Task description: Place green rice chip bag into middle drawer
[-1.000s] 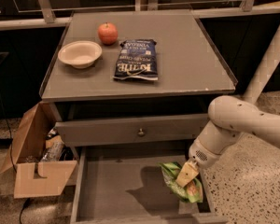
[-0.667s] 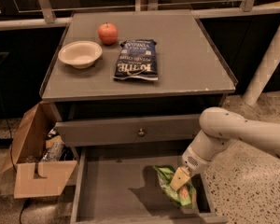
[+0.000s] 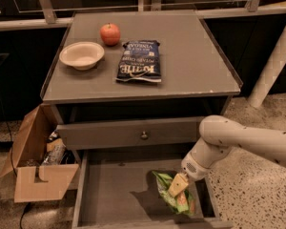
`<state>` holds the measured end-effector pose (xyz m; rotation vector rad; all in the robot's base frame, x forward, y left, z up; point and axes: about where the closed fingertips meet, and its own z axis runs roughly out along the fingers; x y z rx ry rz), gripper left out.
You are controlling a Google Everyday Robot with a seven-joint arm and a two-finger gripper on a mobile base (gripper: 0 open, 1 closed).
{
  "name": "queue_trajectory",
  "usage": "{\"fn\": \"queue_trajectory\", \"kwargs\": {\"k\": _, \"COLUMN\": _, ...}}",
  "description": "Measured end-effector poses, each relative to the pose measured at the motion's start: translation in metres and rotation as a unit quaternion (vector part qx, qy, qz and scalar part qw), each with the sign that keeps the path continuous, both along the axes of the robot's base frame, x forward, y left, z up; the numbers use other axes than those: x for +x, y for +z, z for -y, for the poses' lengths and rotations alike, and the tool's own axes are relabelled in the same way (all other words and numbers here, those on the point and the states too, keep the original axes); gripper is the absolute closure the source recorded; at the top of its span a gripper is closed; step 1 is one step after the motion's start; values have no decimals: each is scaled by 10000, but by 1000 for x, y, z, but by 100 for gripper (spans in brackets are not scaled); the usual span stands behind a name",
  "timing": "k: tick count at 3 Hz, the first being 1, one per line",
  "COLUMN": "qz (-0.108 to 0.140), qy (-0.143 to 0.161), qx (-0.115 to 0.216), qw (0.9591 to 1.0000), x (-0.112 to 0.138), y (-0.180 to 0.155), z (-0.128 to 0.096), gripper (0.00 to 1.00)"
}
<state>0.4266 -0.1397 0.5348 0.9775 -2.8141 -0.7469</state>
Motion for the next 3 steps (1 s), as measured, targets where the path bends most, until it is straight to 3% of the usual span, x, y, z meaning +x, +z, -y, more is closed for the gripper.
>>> {"fn": "queue_trajectory", "kwargs": {"k": 3, "qz": 54, "qy": -512, "qx": 344, "qw": 9981, "x": 29, "y": -28, "z": -20, "gripper": 100}}
